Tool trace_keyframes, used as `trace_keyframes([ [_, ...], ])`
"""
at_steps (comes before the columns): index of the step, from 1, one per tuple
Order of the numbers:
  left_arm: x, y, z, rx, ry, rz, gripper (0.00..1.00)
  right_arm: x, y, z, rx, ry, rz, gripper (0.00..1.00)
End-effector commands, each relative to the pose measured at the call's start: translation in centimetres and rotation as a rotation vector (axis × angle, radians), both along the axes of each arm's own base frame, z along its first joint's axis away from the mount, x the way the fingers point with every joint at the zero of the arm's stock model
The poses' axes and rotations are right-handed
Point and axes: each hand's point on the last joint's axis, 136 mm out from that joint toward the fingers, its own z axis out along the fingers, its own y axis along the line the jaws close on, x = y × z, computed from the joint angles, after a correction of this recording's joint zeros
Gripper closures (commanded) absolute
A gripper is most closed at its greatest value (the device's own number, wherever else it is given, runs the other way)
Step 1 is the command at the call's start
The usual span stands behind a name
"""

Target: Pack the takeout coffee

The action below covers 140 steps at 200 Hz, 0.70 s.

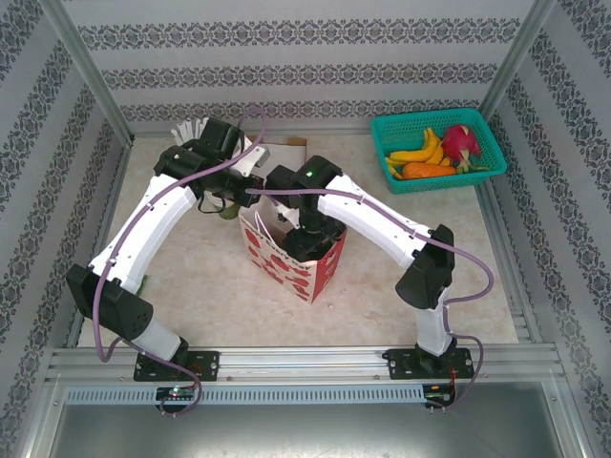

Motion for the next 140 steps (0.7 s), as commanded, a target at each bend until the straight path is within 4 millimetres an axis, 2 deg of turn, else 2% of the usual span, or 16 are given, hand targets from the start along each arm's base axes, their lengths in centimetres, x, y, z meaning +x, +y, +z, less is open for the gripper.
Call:
trace_keyframes([
  [1,0.41,0.5,1.15,-0.022,-0.043,0.024,1.0,-1.26,-2.03,-0.56,-0.089,0.075,0.008,0.5],
  [140,0.52,0.34,0.92,-0.03,-0.031,0.029,1.0,-0.81,-1.92,-0.93,-0.074,0.065,0.004,0.51],
])
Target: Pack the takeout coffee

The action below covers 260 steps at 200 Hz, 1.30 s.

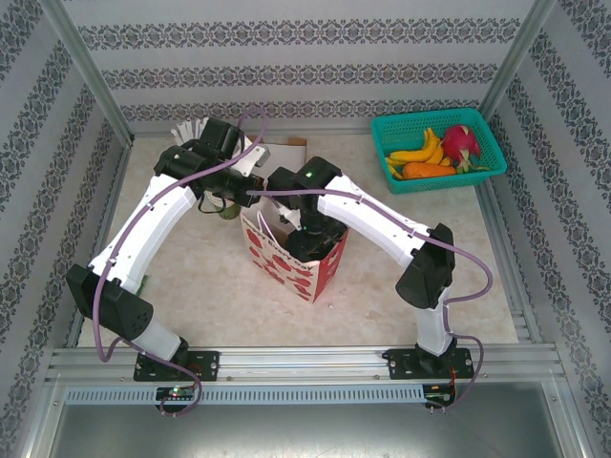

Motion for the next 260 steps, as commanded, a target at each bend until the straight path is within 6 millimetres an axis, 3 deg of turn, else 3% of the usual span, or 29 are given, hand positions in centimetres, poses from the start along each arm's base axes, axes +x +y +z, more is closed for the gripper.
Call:
trace_keyframes([
  [1,0.6,0.5,0.9,-0.023,-0.034,0.03,1.0,-0.6,-1.4,-0.3,-0.051,0.044,0.004,0.5],
  [260,0.4,0.4,0.5,-0.031,-0.028,0.03,1.0,1.0,-0.4,0.2,0.005,-0.047,-0.015,0.53],
])
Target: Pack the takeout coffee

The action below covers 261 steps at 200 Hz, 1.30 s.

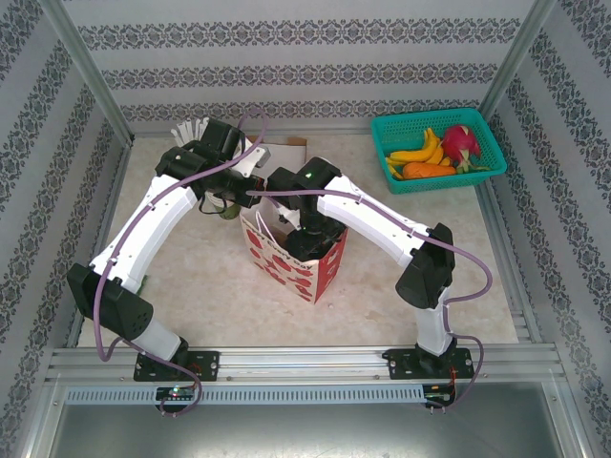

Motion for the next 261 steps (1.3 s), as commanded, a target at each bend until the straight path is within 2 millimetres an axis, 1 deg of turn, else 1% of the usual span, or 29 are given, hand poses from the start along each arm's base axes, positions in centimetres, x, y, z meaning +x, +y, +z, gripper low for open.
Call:
trace_keyframes([
  [1,0.34,0.46,1.03,-0.024,-0.039,0.02,1.0,0.6,-0.68,0.36,-0.006,-0.031,-0.014,0.53],
  [146,0.36,0.12,1.26,-0.042,-0.042,0.01,1.0,0.85,-0.34,-0.19,0.017,-0.039,-0.029,0.54],
  [196,0.37,0.05,1.13,-0.044,-0.038,0.009,1.0,1.2,0.1,-0.28,0.042,-0.051,-0.039,0.54],
  [261,0.47,0.01,1.12,-0.044,-0.039,0.009,1.0,1.29,0.0,-0.39,0.042,-0.059,-0.041,0.55],
])
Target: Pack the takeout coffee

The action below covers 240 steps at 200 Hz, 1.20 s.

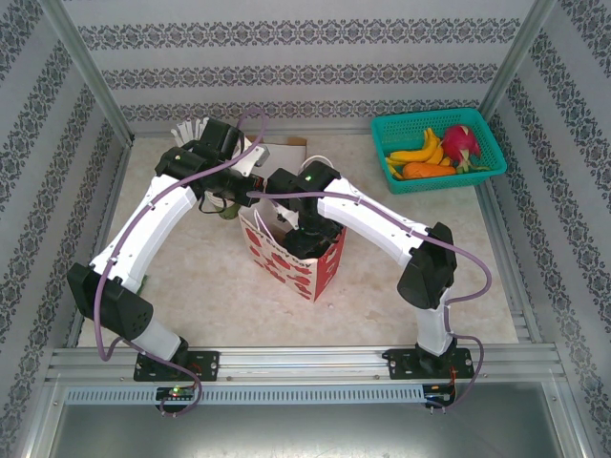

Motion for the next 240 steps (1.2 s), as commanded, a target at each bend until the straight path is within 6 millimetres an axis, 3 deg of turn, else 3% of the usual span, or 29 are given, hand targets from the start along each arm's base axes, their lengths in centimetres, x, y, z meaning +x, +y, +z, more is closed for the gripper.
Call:
trace_keyframes([
  [1,0.15,-0.1,1.13,-0.039,-0.031,0.003,1.0,0.28,-0.67,0.81,0.011,-0.023,-0.028,0.55],
  [240,0.14,-0.18,0.97,-0.041,-0.025,0.0,1.0,0.47,-0.08,0.37,0.041,-0.026,-0.035,0.56],
])
